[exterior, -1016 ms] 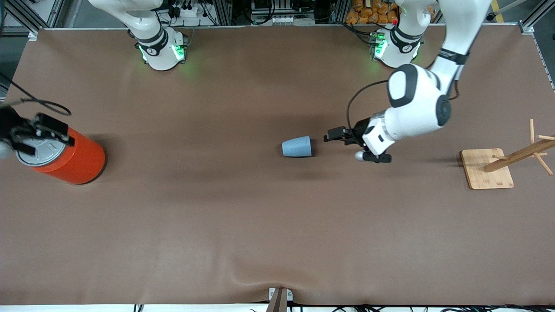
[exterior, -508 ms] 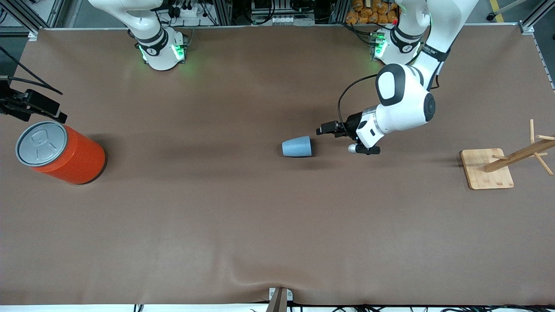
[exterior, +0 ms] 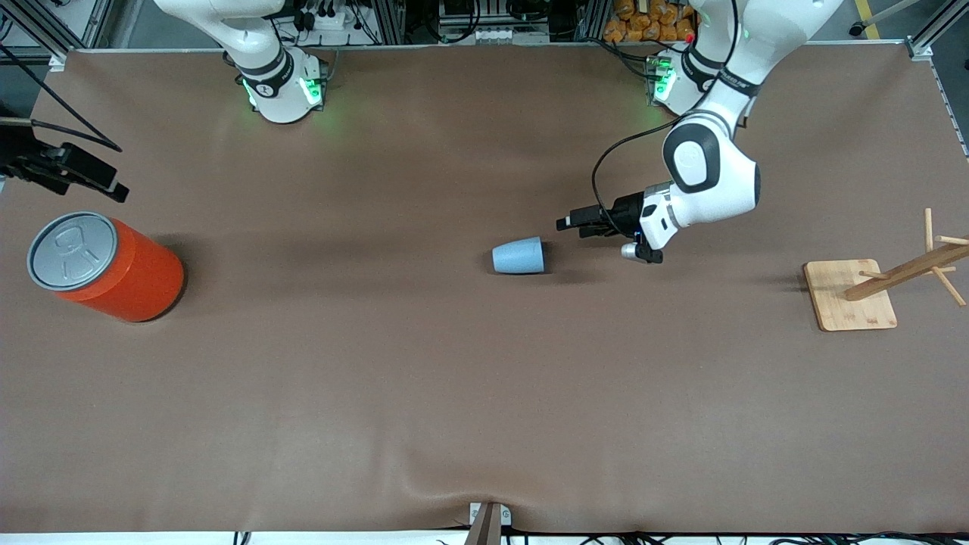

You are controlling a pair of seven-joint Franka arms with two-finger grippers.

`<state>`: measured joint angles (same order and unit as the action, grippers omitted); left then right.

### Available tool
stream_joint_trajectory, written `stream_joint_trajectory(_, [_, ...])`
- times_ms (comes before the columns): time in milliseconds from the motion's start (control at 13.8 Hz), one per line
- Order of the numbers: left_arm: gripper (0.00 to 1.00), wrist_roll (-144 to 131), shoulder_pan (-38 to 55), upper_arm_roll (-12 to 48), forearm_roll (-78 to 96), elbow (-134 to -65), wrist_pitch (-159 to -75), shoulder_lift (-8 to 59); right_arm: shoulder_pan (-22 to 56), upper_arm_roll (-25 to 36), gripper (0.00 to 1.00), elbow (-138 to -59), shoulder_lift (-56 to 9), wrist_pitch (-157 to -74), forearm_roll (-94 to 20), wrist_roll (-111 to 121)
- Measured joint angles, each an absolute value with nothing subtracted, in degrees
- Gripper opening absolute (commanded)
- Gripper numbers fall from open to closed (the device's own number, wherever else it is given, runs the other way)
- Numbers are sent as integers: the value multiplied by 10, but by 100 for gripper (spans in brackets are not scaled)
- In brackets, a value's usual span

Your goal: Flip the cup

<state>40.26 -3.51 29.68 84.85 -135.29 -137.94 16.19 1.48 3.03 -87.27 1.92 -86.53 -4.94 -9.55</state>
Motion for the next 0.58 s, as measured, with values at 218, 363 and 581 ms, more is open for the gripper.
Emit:
stream_joint_trajectory(218, [100, 473, -32, 297, 934, -1351, -1379, 204, 19, 30, 100, -847, 19, -856, -23, -96])
stream_joint_trajectory(363, [100, 475, -28, 298, 951, -1348, -1379, 214, 19, 30, 100, -845, 18, -855, -21, -96])
stream_joint_trajectory(581, [100, 505, -22, 299, 1000, -1348, -1379, 228, 19, 30, 100, -844, 16, -852, -21, -96])
